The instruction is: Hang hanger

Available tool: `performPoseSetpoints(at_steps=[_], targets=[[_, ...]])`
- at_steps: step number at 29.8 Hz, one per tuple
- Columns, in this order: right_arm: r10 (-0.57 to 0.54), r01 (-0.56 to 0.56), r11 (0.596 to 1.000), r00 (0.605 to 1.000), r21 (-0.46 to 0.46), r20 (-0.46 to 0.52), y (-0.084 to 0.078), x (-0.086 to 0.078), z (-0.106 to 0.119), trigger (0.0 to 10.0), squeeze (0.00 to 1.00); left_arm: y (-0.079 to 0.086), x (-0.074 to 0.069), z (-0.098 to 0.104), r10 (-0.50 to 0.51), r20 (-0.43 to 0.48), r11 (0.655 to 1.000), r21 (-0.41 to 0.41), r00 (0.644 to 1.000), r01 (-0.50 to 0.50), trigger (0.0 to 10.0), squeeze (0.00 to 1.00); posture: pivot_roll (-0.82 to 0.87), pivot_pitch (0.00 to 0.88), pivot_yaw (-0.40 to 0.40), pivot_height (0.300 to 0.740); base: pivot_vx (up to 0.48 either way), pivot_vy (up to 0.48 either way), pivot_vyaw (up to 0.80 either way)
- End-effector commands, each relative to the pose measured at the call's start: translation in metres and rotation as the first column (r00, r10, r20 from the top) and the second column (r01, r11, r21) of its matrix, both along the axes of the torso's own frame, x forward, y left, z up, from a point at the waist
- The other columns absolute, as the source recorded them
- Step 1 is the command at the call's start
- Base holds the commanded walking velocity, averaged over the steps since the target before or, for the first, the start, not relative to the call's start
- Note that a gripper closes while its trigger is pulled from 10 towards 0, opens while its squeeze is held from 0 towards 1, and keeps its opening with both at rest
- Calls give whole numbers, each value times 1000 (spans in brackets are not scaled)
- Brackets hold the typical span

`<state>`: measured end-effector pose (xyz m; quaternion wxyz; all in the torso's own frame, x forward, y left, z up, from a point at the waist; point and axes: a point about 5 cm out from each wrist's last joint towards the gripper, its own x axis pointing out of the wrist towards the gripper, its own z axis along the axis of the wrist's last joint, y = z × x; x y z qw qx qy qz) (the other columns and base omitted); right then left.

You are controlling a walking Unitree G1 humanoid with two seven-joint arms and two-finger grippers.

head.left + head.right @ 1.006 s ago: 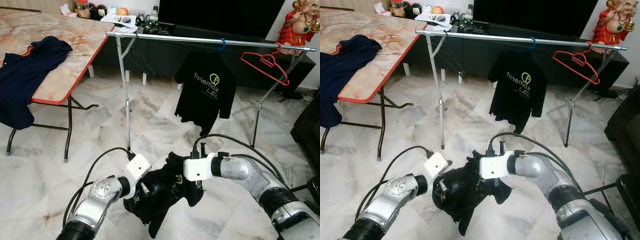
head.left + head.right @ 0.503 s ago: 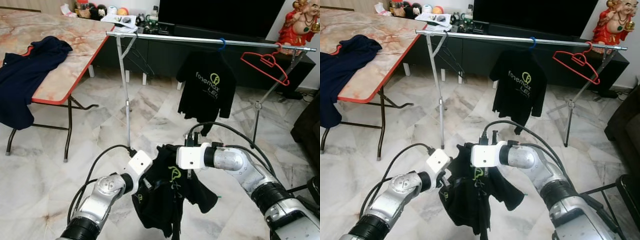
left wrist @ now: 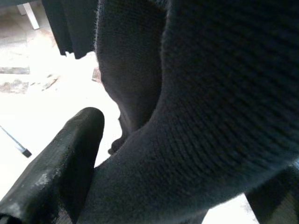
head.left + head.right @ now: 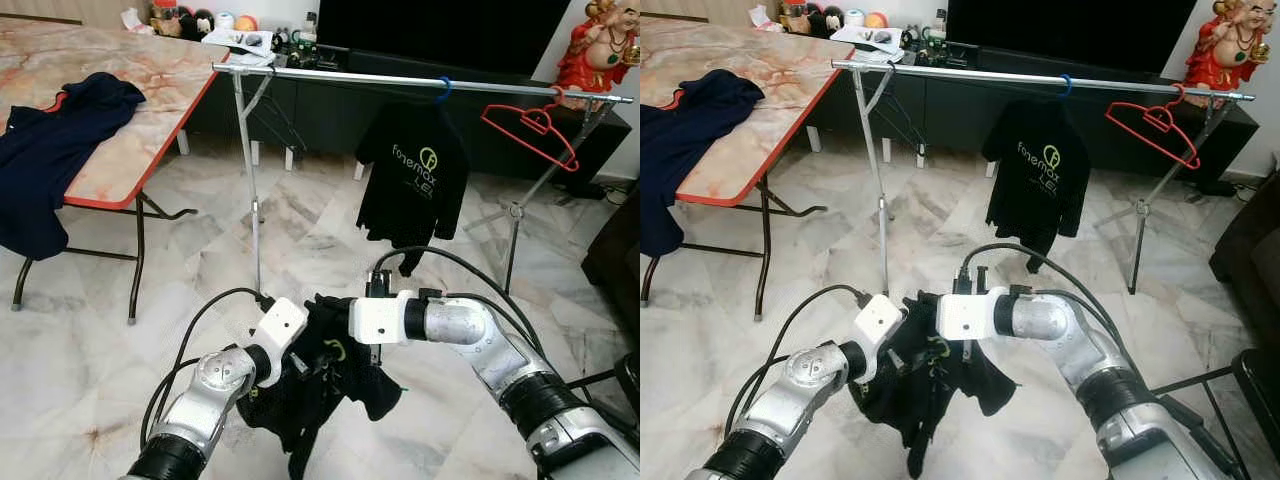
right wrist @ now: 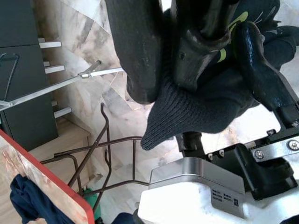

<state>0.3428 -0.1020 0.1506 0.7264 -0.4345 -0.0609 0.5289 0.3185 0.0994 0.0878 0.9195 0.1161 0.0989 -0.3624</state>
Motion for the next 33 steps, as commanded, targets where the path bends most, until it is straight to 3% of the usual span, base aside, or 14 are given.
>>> performPoseSetpoints(at_steps=[1, 33], targets=[[-16, 15, 999, 1000, 47, 17, -3, 1, 10, 10000, 0, -3, 1, 1, -14, -2, 1000, -19, 1000, 14, 0, 0, 35, 67, -113, 740, 0, 0, 0], [-71, 71, 995, 997, 72, 2, -7, 4, 15, 10000, 0, -1, 0, 3, -20, 4, 999, -47, 1000, 20, 0, 0, 34, 87, -117, 740, 0, 0, 0]])
